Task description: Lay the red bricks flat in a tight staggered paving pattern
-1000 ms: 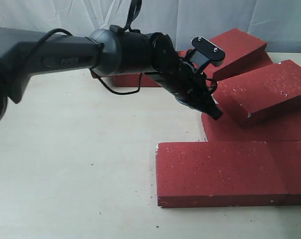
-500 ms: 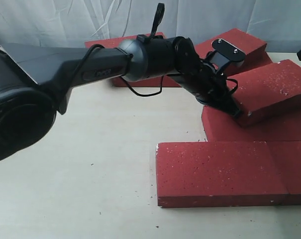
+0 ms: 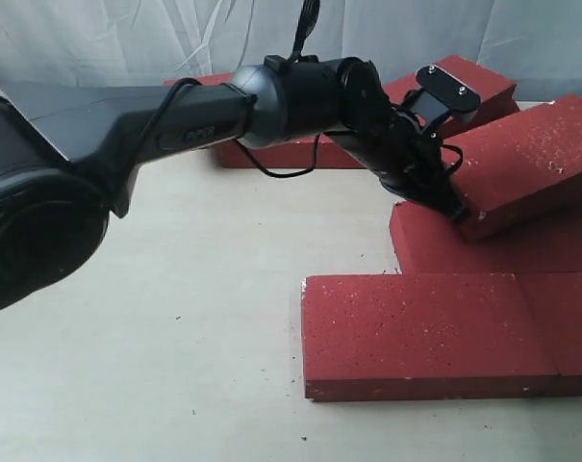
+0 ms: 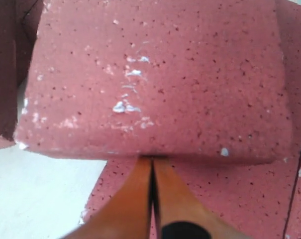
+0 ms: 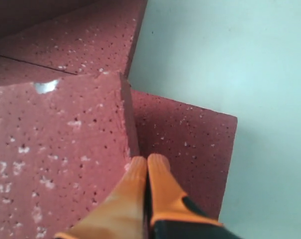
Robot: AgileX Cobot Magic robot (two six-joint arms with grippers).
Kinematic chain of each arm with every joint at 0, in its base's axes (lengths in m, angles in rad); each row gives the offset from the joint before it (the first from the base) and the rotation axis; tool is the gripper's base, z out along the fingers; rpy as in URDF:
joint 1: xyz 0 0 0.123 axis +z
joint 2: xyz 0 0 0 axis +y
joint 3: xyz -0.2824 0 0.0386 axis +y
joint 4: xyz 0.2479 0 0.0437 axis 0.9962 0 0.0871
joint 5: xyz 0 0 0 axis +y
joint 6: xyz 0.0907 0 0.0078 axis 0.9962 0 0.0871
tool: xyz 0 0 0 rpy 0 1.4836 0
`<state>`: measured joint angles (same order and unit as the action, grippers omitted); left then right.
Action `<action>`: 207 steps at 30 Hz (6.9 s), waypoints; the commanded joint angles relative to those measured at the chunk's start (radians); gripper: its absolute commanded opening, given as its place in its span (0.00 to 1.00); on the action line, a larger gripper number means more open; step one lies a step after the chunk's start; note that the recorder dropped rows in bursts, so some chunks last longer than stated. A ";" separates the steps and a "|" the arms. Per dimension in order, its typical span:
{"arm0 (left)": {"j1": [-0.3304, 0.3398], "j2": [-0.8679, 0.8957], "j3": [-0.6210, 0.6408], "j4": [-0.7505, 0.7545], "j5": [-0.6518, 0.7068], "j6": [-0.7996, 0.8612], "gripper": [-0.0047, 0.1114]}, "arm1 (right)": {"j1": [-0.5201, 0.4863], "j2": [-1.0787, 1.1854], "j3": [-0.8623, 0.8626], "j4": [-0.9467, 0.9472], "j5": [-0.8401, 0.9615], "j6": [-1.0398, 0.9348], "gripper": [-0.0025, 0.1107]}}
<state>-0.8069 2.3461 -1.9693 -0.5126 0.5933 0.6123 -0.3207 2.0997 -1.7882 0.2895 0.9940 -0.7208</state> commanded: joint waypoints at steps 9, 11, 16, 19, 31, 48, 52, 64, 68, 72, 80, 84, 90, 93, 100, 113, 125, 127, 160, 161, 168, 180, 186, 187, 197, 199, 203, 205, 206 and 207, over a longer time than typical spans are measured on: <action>0.019 -0.214 0.036 0.105 0.067 -0.080 0.04 | 0.080 -0.178 0.001 0.062 0.205 0.012 0.01; 0.032 -0.258 0.077 0.107 0.075 -0.086 0.04 | 0.106 -0.197 0.001 0.066 0.211 0.021 0.01; 0.081 -0.377 0.224 0.115 0.074 -0.093 0.04 | 0.176 -0.226 0.001 0.082 0.227 0.046 0.01; 0.115 -0.447 0.308 0.121 0.072 -0.102 0.04 | 0.232 -0.229 0.001 0.082 0.227 0.075 0.01; 0.301 -0.684 0.629 0.124 0.031 -0.108 0.04 | 0.506 -0.214 0.003 0.089 0.227 0.256 0.01; 0.561 -0.773 0.858 0.149 -0.061 -0.104 0.04 | 0.777 -0.078 0.003 0.101 0.038 0.381 0.01; 0.612 -0.773 0.897 0.153 -0.096 -0.104 0.04 | 0.780 -0.050 0.003 0.082 0.010 0.381 0.01; 0.652 -0.772 0.968 0.142 -0.137 -0.068 0.04 | 0.752 -0.185 0.080 -0.034 0.227 0.205 0.01; 0.680 -0.707 1.015 0.145 -0.258 -0.068 0.04 | 0.752 -0.248 0.261 -0.014 0.113 0.137 0.01; 0.675 -0.601 1.000 0.111 -0.324 -0.049 0.04 | 0.752 -0.258 0.417 0.066 -0.053 0.022 0.01; 0.669 -0.430 0.884 0.083 -0.284 -0.049 0.04 | 0.754 -0.208 0.496 0.372 -0.175 -0.289 0.01; 0.645 -0.402 0.857 0.078 -0.287 -0.049 0.04 | 0.763 -0.151 0.496 0.318 -0.120 -0.366 0.01; 0.605 -0.351 0.817 0.073 -0.287 -0.049 0.04 | 0.765 -0.093 0.466 0.307 -0.194 -0.374 0.01; 0.605 -0.319 0.794 0.068 -0.278 -0.049 0.04 | 0.765 -0.077 0.466 0.294 -0.198 -0.374 0.01; 0.602 -0.275 0.768 0.057 -0.272 -0.049 0.04 | 0.763 -0.056 0.466 0.239 -0.301 -0.339 0.01; 0.536 -0.264 0.762 0.059 -0.346 -0.049 0.04 | 0.763 -0.031 0.466 0.207 -0.441 -0.289 0.01; 0.495 -0.227 0.739 0.061 -0.435 -0.049 0.04 | 0.763 -0.031 0.466 0.160 -0.490 -0.239 0.01; 0.495 -0.220 0.726 0.061 -0.429 -0.049 0.04 | 0.763 -0.031 0.466 0.132 -0.500 -0.216 0.01; 0.485 -0.211 0.664 0.125 -0.357 -0.051 0.04 | 0.775 -0.139 0.466 0.016 -0.291 -0.025 0.01; 0.489 -0.222 0.664 0.123 -0.338 -0.056 0.04 | 0.777 -0.157 0.466 0.019 -0.278 -0.025 0.01; 0.474 -0.208 0.664 0.056 -0.374 -0.054 0.04 | 0.779 -0.158 0.468 0.033 -0.333 -0.025 0.01; 0.409 -0.172 0.664 0.053 -0.506 -0.052 0.04 | 0.779 -0.161 0.468 0.052 -0.326 -0.022 0.01; 0.406 -0.167 0.664 0.053 -0.511 -0.052 0.04 | 0.779 -0.156 0.468 0.058 -0.247 -0.028 0.01; 0.406 -0.168 0.664 0.057 -0.511 -0.052 0.04 | 0.779 -0.151 0.468 0.053 -0.232 -0.030 0.01; 0.406 -0.168 0.664 0.059 -0.504 -0.052 0.04 | 0.779 -0.093 0.468 -0.095 -0.336 0.028 0.01; 0.406 -0.168 0.664 0.062 -0.504 -0.052 0.04 | 0.779 -0.085 0.468 -0.108 -0.352 0.028 0.01; 0.406 -0.168 0.664 0.072 -0.504 -0.052 0.04 | 0.779 -0.071 0.468 -0.154 -0.417 0.068 0.01; 0.406 -0.168 0.664 0.074 -0.504 -0.052 0.04 | 0.779 -0.065 0.468 -0.194 -0.437 0.110 0.01; 0.406 -0.168 0.664 0.078 -0.504 -0.052 0.04 | 0.779 -0.065 0.468 -0.208 -0.439 0.123 0.01; 0.406 -0.168 0.664 0.078 -0.504 -0.052 0.04 | 0.779 -0.065 0.468 -0.210 -0.443 0.129 0.01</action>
<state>-0.3859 2.1742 -1.3028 -0.4392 0.0975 0.5623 0.4583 2.0336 -1.3159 0.1177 0.5752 -0.6270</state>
